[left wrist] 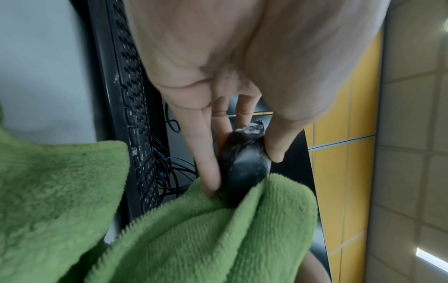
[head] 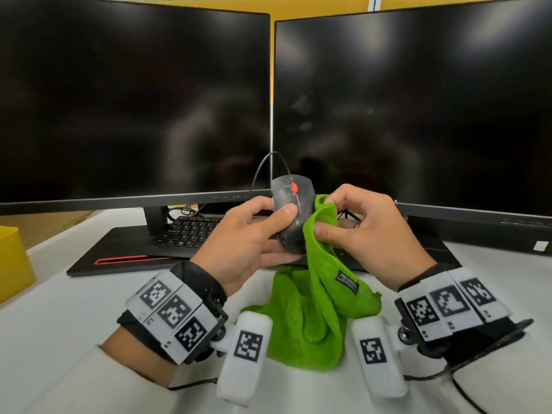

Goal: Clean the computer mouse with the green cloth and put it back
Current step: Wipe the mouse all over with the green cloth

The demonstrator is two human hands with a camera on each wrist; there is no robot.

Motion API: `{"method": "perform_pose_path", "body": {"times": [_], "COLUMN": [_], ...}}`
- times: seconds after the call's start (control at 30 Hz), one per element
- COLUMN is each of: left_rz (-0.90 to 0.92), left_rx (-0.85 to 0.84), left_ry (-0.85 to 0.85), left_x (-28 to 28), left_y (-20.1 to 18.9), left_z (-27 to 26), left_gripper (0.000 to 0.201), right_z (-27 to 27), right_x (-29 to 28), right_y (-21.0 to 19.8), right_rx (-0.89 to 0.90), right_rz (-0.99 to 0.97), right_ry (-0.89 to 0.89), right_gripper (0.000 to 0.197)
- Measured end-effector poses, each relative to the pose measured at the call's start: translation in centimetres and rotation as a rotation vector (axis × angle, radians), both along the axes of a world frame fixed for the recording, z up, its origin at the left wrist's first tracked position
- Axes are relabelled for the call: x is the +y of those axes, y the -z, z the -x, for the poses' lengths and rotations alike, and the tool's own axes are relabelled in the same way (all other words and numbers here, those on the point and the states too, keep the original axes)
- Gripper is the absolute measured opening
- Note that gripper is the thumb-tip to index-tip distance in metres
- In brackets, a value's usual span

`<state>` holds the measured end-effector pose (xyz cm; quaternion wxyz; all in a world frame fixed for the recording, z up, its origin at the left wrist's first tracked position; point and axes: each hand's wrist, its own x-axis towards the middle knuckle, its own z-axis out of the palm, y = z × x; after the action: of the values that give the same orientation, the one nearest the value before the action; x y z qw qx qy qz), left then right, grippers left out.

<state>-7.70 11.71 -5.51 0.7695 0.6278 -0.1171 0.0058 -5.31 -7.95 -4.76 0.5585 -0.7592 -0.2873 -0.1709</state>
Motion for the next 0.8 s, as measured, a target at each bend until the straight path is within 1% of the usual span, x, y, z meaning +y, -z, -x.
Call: {"method": "perform_pose_path", "body": {"times": [0.07, 0.17, 0.23, 0.4, 0.47, 0.53, 0.67, 0.7, 0.8], "left_rz": [0.001, -0.054, -0.082, -0.089, -0.092, -0.121, -0.184, -0.193, -0.223], "left_rx": [-0.004, -0.015, -0.034, -0.091, -0.091, -0.092, -0.096, -0.098, -0.120], "left_ry": [-0.006, -0.028, -0.053, -0.085, -0.074, -0.070, -0.067, -0.064, -0.065], "left_x": [0.3, 0.6, 0.8, 1.1, 0.9, 0.8, 0.5, 0.5, 0.4], "left_y": [-0.1, -0.2, -0.3, -0.4, -0.3, -0.2, 0.0, 0.0, 0.0], "left_z": [-0.1, -0.2, -0.3, -0.5, -0.6, -0.6, -0.6, -0.5, -0.4], "left_gripper": [0.036, 0.035, 0.034, 0.031, 0.028, 0.029, 0.034, 0.037, 0.037], "right_z": [0.1, -0.1, -0.3, -1.1, -1.0, -0.7, -0.5, -0.4, -0.1], "right_x": [-0.1, -0.2, -0.3, -0.3, -0.1, 0.0, -0.1, -0.1, -0.2], "right_y": [-0.1, 0.0, 0.2, 0.6, 0.6, 0.4, 0.2, 0.1, 0.0], "right_rx": [0.047, 0.097, 0.128, 0.149, 0.125, 0.162, 0.346, 0.370, 0.417], "right_rz": [-0.022, -0.013, 0.004, -0.005, 0.016, -0.001, -0.137, -0.166, -0.201], "right_ry": [-0.023, -0.012, 0.014, 0.061, 0.042, -0.004, -0.168, -0.211, -0.287], "right_gripper": [0.026, 0.032, 0.028, 0.009, 0.013, 0.019, 0.041, 0.042, 0.031]}}
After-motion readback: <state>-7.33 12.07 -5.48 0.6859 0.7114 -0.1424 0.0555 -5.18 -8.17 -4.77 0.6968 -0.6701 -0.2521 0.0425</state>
